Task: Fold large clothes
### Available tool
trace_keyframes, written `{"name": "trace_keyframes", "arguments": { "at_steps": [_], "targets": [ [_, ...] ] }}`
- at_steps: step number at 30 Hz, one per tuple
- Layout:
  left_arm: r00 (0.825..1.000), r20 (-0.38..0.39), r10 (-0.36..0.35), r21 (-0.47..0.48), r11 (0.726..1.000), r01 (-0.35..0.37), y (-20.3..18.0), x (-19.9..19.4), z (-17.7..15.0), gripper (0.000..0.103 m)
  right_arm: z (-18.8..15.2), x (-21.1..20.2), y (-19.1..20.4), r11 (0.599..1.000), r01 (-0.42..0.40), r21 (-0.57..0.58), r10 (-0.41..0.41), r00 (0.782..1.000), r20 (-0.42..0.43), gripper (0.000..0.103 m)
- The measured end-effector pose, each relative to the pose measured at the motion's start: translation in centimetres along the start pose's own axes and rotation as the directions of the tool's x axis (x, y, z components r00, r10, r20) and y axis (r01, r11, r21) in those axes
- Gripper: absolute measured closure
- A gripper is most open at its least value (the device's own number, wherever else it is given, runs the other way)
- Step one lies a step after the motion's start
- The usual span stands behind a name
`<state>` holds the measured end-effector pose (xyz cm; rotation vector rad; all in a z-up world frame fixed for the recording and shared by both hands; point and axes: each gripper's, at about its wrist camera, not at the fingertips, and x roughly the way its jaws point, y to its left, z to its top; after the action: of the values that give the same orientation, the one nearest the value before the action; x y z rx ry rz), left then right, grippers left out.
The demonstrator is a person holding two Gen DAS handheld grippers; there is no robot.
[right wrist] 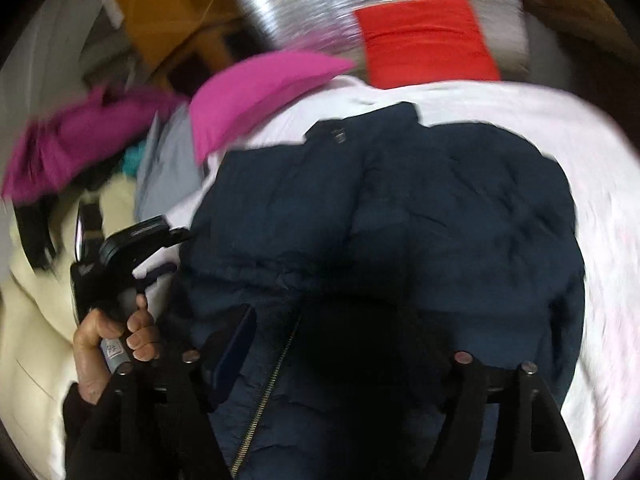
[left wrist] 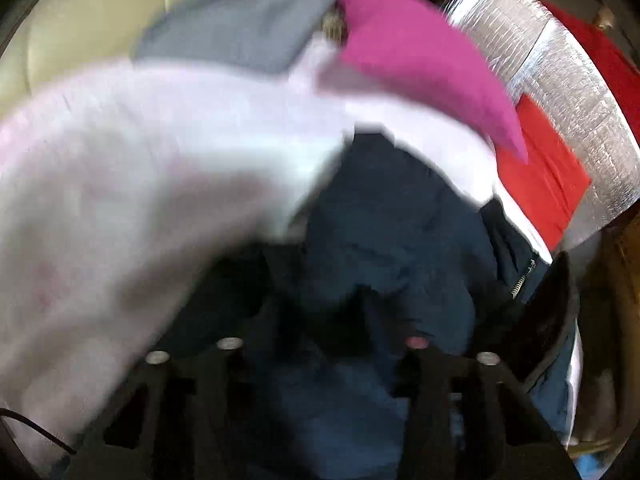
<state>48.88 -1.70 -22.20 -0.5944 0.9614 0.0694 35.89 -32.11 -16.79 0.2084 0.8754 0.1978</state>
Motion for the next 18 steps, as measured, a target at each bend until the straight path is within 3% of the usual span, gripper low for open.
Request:
{"name": "trace_keyframes", "arguments": {
  "at_steps": [2, 6, 9, 12, 14, 16, 18],
  "targets": [
    [0.999, -0.005, -0.044, -0.011, 0.999, 0.044, 0.0, -0.5, 1.0, 0.073, 1.0, 0.9, 1.3, 0.998, 0.02, -0.059, -0.021, 1.0, -0.011, 0.02],
    [0.998, -0.061, -0.034, -0.003, 0.999, 0.034, 0.5, 0.6, 1.6, 0.074, 2.8, 3.5, 3.7, 0.978, 0.078, -0.195, -0.084, 0.996, -0.019, 0.016],
    [0.996, -0.084, -0.032, 0.002, 0.999, 0.032, 0.5, 0.7, 1.8, 0.074, 3.2, 6.6, 5.3, 0.936, 0.154, -0.316, -0.175, 0.984, -0.038, 0.016],
    [0.995, -0.096, -0.04, -0.004, 0.999, 0.039, 0.9, 0.9, 2.4, 0.074, 3.7, 8.3, 5.7, 0.917, 0.196, -0.347, -0.218, 0.976, -0.026, 0.016],
    [0.994, -0.104, -0.045, -0.009, 0.999, 0.044, 1.2, 0.9, 2.4, 0.074, 4.3, 8.3, 4.9, 0.94, 0.201, -0.276, -0.208, 0.978, 0.004, 0.017],
    [0.993, -0.108, -0.043, -0.005, 0.999, 0.043, 1.1, 1.1, 2.6, 0.074, 5.0, 7.5, 3.1, 0.981, 0.141, -0.135, -0.138, 0.99, 0.031, 0.017],
    [0.993, -0.11, -0.042, -0.003, 0.999, 0.042, 1.1, 1.2, 2.5, 0.074, 5.3, 6.5, 0.6, 0.996, 0.091, 0.017, -0.092, 0.993, 0.078, 0.017]
  ]
}}
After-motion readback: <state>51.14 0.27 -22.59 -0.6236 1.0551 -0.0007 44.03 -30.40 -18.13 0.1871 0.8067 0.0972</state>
